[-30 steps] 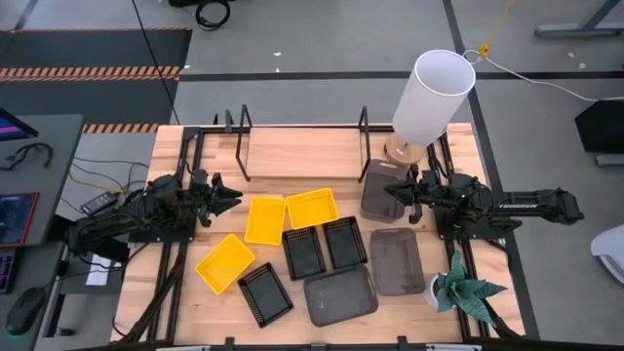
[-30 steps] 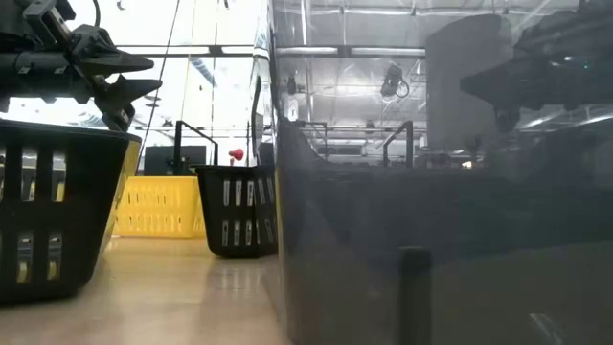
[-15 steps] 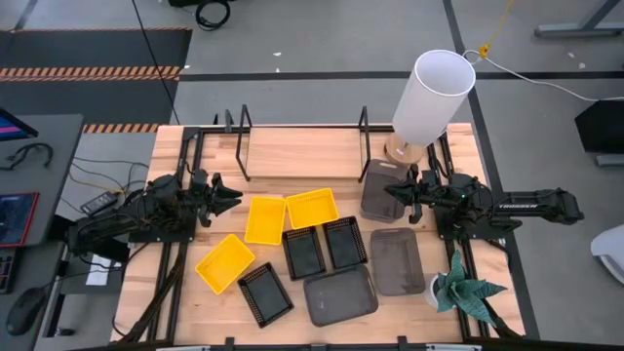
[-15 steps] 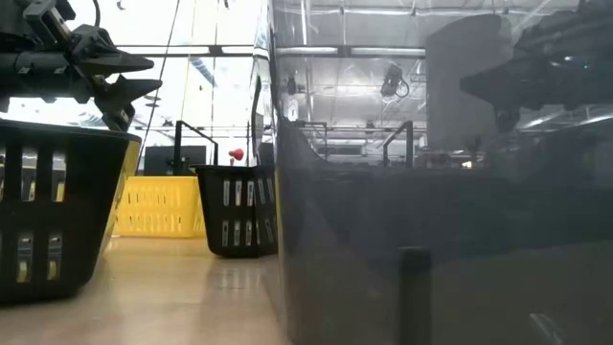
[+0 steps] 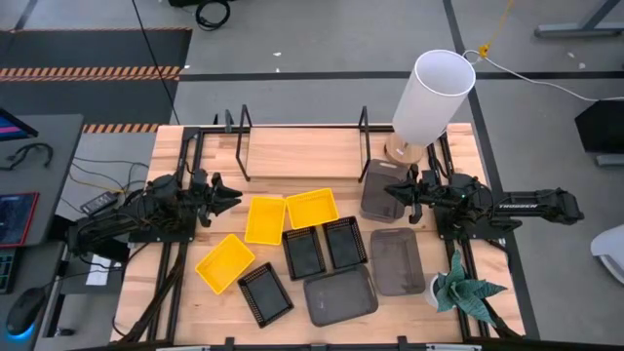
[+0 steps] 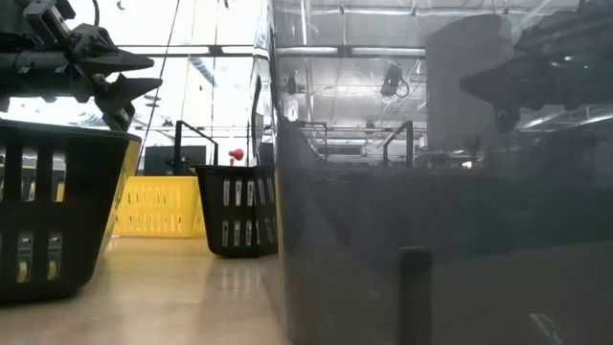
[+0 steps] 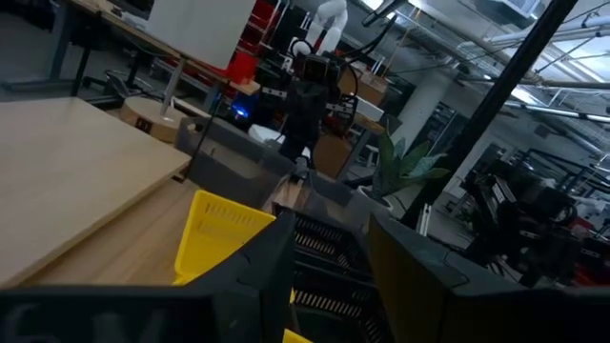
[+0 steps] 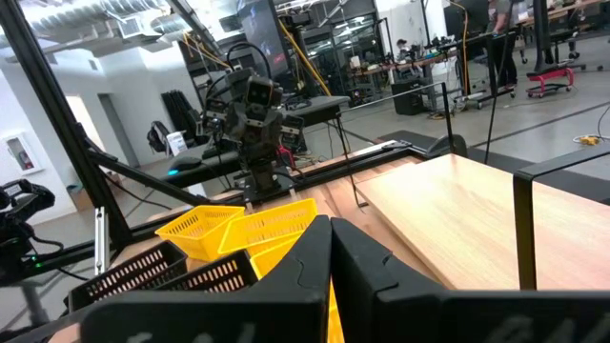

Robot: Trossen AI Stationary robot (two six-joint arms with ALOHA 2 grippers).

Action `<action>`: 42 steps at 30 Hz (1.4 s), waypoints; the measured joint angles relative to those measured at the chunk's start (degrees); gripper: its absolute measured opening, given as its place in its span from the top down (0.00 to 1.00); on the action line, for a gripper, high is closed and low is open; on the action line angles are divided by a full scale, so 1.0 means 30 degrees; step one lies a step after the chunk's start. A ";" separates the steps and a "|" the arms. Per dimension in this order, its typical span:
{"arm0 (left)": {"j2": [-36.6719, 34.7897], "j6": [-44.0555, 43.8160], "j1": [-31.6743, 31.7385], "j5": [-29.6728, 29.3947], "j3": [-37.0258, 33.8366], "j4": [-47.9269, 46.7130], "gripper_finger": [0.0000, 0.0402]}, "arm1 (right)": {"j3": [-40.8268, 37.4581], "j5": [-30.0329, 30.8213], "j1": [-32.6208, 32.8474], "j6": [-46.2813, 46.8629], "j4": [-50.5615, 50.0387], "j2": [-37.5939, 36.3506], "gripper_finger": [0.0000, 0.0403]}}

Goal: Stack baskets on shelf by color
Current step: Stack the bottom left yellow bin on the middle yellow bin

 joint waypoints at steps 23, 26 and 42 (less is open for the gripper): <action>0.0000 -0.0611 -0.0003 -0.1478 0.0000 -0.0607 0.65 | 0.0000 0.0006 0.0003 0.0000 -0.0007 0.0003 0.97; 0.0000 -0.0279 0.0002 -0.1496 0.0000 -0.0423 0.65 | 0.0000 0.0003 0.0004 0.0000 -0.0006 0.0007 0.97; -0.0003 0.6438 -0.0005 -0.0109 -0.0007 0.4525 0.65 | 0.0000 -0.0001 0.0000 0.0000 0.0000 0.0007 0.97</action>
